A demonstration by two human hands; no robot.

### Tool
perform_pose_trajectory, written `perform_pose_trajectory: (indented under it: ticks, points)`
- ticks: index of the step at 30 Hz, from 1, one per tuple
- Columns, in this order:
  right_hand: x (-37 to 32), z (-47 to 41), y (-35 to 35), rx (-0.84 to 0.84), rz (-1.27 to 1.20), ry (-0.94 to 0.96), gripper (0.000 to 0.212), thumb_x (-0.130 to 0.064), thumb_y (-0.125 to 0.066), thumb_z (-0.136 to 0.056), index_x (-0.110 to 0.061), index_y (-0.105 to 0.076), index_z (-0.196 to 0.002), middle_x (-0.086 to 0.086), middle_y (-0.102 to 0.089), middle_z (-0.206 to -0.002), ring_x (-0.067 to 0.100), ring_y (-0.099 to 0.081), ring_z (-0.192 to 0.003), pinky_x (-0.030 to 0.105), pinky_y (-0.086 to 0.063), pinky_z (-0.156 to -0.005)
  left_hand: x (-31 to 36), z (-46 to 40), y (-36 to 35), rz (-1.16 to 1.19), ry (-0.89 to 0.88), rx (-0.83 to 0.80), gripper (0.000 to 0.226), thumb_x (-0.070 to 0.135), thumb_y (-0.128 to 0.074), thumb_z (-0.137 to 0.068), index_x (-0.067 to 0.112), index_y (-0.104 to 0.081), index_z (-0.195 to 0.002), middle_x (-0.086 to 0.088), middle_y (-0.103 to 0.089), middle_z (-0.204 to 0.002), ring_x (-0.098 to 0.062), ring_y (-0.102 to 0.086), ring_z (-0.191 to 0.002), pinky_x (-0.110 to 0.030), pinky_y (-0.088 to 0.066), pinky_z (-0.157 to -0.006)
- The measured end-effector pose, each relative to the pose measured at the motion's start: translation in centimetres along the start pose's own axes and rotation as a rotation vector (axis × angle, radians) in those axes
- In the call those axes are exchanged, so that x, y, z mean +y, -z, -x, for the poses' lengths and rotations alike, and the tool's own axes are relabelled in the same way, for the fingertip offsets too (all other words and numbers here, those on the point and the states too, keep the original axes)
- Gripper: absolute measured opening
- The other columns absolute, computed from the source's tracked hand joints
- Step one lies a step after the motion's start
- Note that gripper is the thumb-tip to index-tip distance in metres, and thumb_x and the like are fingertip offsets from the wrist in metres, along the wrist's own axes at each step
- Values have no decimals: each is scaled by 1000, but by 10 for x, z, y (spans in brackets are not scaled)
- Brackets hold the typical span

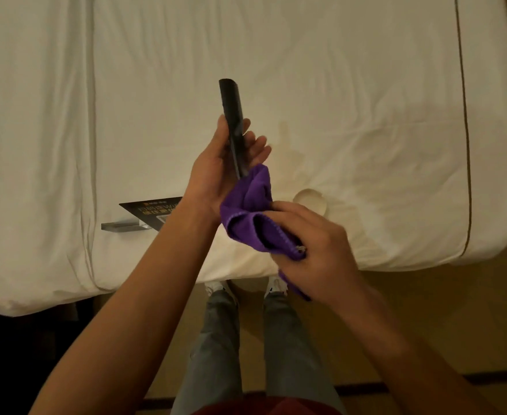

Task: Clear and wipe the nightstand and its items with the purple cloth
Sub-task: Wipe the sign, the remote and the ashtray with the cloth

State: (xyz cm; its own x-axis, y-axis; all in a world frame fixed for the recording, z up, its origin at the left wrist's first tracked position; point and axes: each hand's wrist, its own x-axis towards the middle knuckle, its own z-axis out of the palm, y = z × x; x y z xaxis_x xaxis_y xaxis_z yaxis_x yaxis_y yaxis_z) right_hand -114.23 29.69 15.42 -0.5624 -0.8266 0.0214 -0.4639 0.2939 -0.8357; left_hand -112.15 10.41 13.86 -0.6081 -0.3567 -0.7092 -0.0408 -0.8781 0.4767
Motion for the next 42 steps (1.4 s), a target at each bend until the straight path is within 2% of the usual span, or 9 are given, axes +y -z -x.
perform_pose_trajectory:
  ticks: [3, 7, 14, 18, 22, 28, 30, 35, 42]
  points:
    - [12, -16, 25, 146, 15, -77, 40, -15, -71, -81, -18, -73, -121, -7, -73, -114, 11, -71, -102, 23, -55, -91, 6, -4, 19, -213, -56, -58, 17, 25, -63, -99, 9, -58, -105, -6, -66, -83, -22, -70, -78, -42, -59, -87]
    - [11, -57, 39, 450, 25, -109, 28, -16, -66, -84, -10, -73, -111, -29, -60, -89, -13, -58, -76, 10, -43, -73, 3, 2, 28, -366, -14, -128, 21, 22, -59, -92, 8, -56, -108, -8, -67, -83, -21, -64, -62, -35, -56, -65]
    - [-7, -116, 24, 673, -10, -33, 31, -6, -65, -88, -5, -70, -119, 0, -73, -107, 10, -68, -93, 21, -54, -82, -5, 9, 21, -248, 56, -166, 65, 63, -29, -103, 15, -56, -136, -9, -60, -87, -19, -52, -67, -33, -46, -69]
    - [-11, -121, -6, 529, 40, -79, 40, -7, -63, -83, -5, -69, -123, 9, -73, -118, 26, -69, -107, 39, -56, -92, -11, 13, 9, -99, 48, -154, 52, 49, -30, -108, 16, -68, -120, -6, -72, -104, -19, -67, -94, -35, -54, -87]
    - [-14, -91, -44, 306, 146, -115, 51, -5, -65, -87, -14, -64, -137, 5, -62, -143, 26, -57, -133, 41, -49, -108, -19, 18, -3, 119, 2, -87, 25, 25, -45, -105, 12, -66, -107, -10, -66, -100, -22, -63, -95, -31, -48, -93]
    - [-14, -49, -48, 182, 132, -162, 49, -8, -71, -89, -14, -64, -137, 5, -65, -139, 23, -61, -127, 40, -53, -105, -21, 11, 13, 105, 70, 129, 30, 33, -46, -105, 13, -58, -86, -4, -58, -68, -15, -59, -61, -25, -53, -57]
    - [-20, -30, -47, 146, 120, -174, 52, -6, -75, -87, -13, -64, -137, 5, -64, -139, 23, -60, -127, 39, -54, -104, -13, 6, 13, 81, 142, 43, 41, 48, -36, -106, 15, -57, -94, -1, -54, -79, -14, -55, -71, -26, -52, -63]
    - [-24, 3, -38, 113, 81, -171, 54, -4, -75, -84, -13, -65, -136, 6, -65, -138, 24, -60, -128, 37, -56, -101, -13, -13, 10, 62, -4, 105, 54, 45, -31, -109, 4, -54, -136, -11, -60, -140, -25, -56, -131, -41, -43, -113]
    - [-2, 30, -30, 93, -80, -175, 37, -16, -69, -85, -15, -72, -122, -1, -72, -121, 10, -67, -112, 30, -58, -91, 1, -40, 22, 141, -134, 122, 53, 42, -30, -111, 4, -51, -141, -17, -71, -118, -34, -64, -123, -45, -53, -104]
